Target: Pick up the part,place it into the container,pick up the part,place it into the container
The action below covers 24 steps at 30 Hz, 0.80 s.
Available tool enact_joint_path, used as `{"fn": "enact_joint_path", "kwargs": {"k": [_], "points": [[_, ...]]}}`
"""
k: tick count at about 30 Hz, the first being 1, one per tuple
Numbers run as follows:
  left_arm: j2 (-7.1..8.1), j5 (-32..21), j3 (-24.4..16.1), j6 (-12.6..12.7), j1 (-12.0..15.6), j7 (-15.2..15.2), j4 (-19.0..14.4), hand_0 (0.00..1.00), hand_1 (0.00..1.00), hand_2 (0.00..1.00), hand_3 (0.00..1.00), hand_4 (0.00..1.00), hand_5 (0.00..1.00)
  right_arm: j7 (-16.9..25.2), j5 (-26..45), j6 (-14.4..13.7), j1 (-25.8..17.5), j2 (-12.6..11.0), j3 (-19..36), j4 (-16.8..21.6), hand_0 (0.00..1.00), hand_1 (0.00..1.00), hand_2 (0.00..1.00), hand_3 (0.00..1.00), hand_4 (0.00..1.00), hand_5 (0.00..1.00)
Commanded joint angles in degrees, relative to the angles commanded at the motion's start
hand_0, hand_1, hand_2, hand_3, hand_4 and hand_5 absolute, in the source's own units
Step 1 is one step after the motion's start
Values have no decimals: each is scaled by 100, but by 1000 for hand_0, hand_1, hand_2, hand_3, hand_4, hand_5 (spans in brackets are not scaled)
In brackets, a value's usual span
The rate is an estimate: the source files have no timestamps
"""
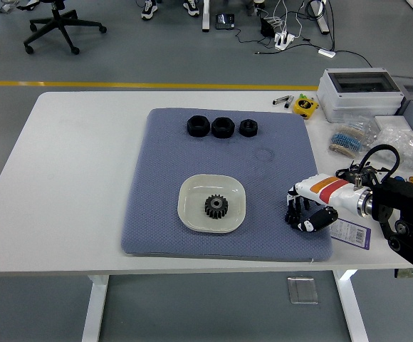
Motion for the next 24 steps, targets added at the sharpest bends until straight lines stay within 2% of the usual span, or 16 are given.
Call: {"fn": "enact_joint_path", "kwargs": {"k": [8, 12, 19, 24], "points": [[0, -38, 20, 1, -20, -6, 0, 889, 870, 894, 663, 618, 748, -59, 49, -29, 31, -3, 104, 151, 272, 376, 449, 456, 626, 208], [0, -60, 36, -2, -20, -9, 0, 889, 870, 893, 663, 618, 746, -107, 19, -41, 104, 93, 168, 287, 269, 373, 448, 455, 620, 205], [0, -84, 59, -2, -14, -8, 0, 888, 868, 893, 663, 618, 747, -159, -16, -53, 324, 422, 198, 588, 268, 372, 447, 451, 619, 215], [0, -116, 89, -1, -21, -12, 0, 889, 868, 892, 662, 619, 748, -195, -81, -63, 571, 798, 125, 545, 268, 368, 447, 449, 610, 226]]}}
